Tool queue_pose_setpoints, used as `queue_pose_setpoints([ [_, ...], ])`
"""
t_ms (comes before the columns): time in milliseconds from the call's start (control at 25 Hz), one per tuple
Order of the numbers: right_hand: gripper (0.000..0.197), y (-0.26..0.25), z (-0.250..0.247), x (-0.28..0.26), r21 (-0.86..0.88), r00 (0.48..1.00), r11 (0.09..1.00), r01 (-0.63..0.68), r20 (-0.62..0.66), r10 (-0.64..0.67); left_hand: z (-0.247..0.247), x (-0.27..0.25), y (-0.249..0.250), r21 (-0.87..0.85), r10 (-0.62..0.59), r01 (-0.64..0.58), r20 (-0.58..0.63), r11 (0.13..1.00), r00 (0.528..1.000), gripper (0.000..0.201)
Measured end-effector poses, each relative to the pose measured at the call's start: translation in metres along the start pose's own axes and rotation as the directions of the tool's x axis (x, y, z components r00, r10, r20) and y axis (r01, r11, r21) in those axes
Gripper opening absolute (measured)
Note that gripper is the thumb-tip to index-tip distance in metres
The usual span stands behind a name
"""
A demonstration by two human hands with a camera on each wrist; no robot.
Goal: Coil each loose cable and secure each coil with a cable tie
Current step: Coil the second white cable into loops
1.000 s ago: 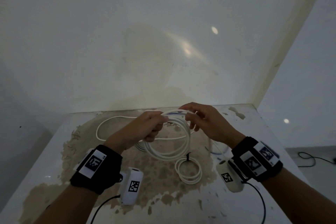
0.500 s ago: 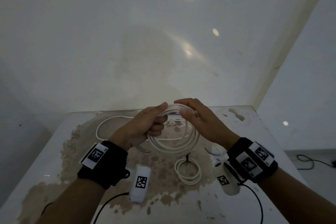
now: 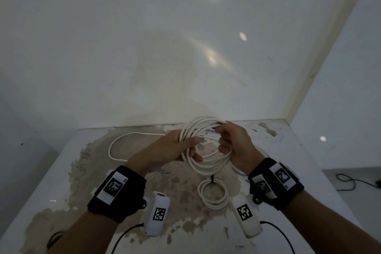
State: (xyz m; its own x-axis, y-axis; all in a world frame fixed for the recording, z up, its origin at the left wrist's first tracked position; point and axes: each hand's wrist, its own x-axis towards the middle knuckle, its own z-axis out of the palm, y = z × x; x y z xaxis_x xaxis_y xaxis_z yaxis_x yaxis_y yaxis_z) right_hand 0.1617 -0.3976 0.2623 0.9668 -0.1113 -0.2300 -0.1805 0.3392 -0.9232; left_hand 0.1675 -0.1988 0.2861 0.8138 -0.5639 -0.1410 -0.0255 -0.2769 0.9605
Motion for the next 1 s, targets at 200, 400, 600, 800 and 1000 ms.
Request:
queue_pose_setpoints([
  [200, 0.014, -0.006, 0.009, 0.001, 0.028, 0.998, 0.998, 0.057, -0.037, -0.056, 0.007, 0.004, -0.01, 0.119, 0.144, -0.129, -0.124, 0.984, 0.982, 0.029],
  [400, 0.039, -0.004, 0.014, -0.011, -0.216, 0.973, 0.95, 0.225, 0.098, -0.208, 0.001, 0.007, -0.005, -0.056, 0.11, -0.124, -0.213, 0.991, 0.971, 0.022],
  [600, 0.041, 0.0, 0.016, -0.023, -0.365, 0.889, 0.811, 0.457, 0.227, -0.398, -0.002, 0.006, 0.005, -0.199, 0.062, -0.095, -0.166, 0.975, 0.984, 0.025],
  [800, 0.028, -0.002, 0.014, -0.012, -0.289, 0.896, 0.848, 0.445, 0.139, -0.423, 0.006, 0.008, 0.004, -0.255, 0.023, -0.034, -0.045, 0.966, 0.999, 0.025],
  [1000, 0.035, -0.007, 0.005, -0.008, 0.158, 0.982, 0.975, 0.158, 0.081, -0.172, -0.003, 0.007, 0.007, -0.654, -0.066, 0.194, 0.215, 0.732, 0.974, 0.053],
])
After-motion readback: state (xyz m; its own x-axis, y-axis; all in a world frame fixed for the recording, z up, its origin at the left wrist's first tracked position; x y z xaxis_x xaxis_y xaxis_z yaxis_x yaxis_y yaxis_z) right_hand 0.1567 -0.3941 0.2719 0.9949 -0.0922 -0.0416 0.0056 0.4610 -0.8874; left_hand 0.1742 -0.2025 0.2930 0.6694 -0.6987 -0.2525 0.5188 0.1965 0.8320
